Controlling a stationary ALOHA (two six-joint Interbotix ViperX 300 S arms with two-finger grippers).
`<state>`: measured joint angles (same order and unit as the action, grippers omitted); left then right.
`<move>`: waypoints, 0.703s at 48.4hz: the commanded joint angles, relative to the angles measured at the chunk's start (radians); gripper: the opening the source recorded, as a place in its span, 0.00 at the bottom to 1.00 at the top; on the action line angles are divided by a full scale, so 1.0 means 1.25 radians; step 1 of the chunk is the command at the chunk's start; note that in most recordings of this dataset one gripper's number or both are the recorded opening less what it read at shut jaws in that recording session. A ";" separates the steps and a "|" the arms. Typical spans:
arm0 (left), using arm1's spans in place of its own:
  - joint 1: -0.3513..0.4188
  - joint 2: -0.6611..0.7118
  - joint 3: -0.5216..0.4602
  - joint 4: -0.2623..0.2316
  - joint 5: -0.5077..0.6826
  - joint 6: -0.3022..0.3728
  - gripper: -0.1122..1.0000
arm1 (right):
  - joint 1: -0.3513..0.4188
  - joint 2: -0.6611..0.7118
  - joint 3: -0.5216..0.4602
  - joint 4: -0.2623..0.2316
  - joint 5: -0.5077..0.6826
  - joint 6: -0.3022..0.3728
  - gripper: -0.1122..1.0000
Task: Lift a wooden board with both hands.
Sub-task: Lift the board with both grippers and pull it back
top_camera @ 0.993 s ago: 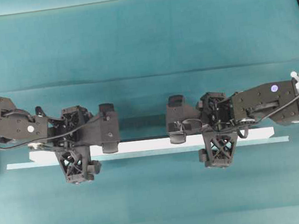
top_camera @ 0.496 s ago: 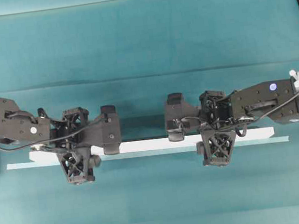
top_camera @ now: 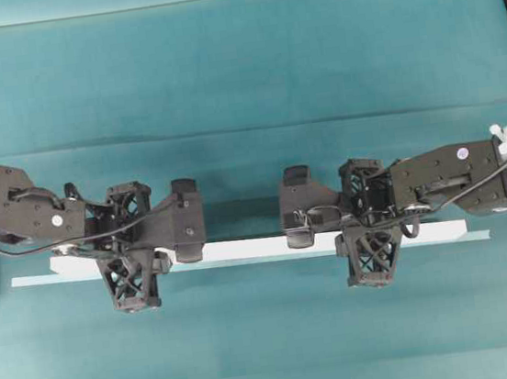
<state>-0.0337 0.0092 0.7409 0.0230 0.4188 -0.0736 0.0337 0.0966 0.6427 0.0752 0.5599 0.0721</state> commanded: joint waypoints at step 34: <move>0.012 -0.123 -0.101 0.000 0.211 0.005 0.26 | -0.038 -0.123 -0.093 0.001 0.198 0.001 0.30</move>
<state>-0.0184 -0.1089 0.6443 0.0230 0.6611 -0.0690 -0.0046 -0.0215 0.5522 0.0752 0.7777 0.0721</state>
